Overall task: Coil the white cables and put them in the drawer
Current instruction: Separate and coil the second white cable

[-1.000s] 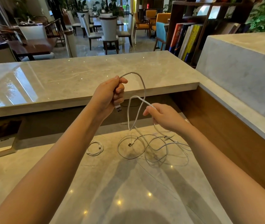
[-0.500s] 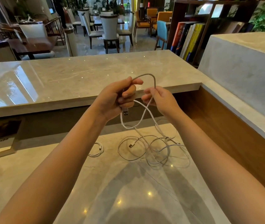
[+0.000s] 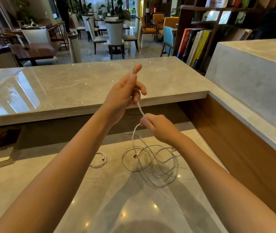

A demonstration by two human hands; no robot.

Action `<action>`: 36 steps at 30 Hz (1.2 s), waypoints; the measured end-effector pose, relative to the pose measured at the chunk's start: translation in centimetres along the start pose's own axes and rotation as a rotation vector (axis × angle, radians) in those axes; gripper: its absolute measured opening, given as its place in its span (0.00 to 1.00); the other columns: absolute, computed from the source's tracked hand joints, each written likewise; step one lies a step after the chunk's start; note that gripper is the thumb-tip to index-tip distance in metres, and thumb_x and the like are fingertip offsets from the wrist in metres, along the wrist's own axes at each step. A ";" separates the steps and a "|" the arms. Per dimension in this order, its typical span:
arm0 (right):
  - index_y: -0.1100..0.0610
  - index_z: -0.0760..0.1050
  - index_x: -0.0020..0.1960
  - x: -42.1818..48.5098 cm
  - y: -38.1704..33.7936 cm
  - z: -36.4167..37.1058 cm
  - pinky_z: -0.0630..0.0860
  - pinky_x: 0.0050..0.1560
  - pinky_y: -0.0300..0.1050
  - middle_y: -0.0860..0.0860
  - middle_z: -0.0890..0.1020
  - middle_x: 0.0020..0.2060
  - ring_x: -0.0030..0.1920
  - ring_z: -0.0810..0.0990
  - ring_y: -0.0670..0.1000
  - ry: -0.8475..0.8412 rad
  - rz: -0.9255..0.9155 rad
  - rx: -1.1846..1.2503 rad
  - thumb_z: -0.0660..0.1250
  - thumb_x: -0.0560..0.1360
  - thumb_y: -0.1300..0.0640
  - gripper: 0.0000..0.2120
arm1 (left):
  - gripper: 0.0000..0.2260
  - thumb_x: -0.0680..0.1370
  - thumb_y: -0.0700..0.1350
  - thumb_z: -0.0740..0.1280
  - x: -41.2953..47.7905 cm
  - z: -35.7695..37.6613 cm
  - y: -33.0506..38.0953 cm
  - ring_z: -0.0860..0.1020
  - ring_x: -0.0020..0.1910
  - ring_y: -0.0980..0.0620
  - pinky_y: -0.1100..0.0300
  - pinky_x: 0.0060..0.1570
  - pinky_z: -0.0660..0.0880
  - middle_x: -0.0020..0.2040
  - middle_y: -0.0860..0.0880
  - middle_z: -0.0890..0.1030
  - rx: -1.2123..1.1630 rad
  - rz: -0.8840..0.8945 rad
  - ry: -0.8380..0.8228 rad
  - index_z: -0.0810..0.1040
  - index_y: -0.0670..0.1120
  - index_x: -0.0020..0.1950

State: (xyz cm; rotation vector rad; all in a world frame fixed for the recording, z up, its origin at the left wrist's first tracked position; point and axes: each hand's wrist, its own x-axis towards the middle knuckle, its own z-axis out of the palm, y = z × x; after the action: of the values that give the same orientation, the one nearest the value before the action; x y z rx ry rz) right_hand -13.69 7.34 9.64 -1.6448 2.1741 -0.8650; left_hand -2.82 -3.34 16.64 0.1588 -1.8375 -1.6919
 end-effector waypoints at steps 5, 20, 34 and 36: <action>0.58 0.77 0.51 -0.1 -1.2 -1.3 0.62 0.31 0.45 0.56 0.82 0.38 0.36 0.78 0.57 0.247 -0.281 -0.350 0.59 0.80 0.54 0.10 | 0.14 0.82 0.45 0.56 0.7 1.1 -2.3 0.76 0.34 0.58 0.65 0.37 0.72 0.38 0.50 0.79 0.845 0.050 -0.073 0.72 0.46 0.65; 0.56 0.78 0.48 -0.6 0.1 -8.9 0.73 0.38 0.43 0.51 0.80 0.38 0.38 0.76 0.50 0.330 -0.205 -0.163 0.69 0.73 0.49 0.10 | 0.17 0.82 0.49 0.50 -0.2 -1.0 -0.7 0.72 0.28 0.55 0.65 0.33 0.70 0.32 0.48 0.75 0.491 -0.391 -0.501 0.75 0.42 0.53; 0.60 0.77 0.37 0.4 2.6 -5.9 0.62 0.25 0.33 0.46 0.70 0.23 0.24 0.65 0.43 0.200 -0.076 0.650 0.62 0.77 0.53 0.14 | 0.11 0.81 0.45 0.54 -2.1 0.1 -2.2 0.64 0.26 0.56 0.66 0.25 0.62 0.28 0.48 0.70 -1.064 -0.455 -0.641 0.70 0.39 0.52; 0.60 0.77 0.41 0.1 3.4 -5.2 0.61 0.23 0.35 0.48 0.71 0.24 0.23 0.65 0.44 0.211 -0.009 0.716 0.59 0.78 0.51 0.16 | 0.10 0.81 0.44 0.54 -2.2 0.4 -1.7 0.66 0.27 0.54 0.65 0.26 0.65 0.31 0.45 0.74 -1.184 -0.420 -0.569 0.70 0.39 0.54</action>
State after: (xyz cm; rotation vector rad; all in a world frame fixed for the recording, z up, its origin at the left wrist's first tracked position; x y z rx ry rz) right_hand -19.22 9.38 11.69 -1.2339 1.6548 -1.6370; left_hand -1.82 -2.21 14.31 -0.5080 -0.8268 -3.0552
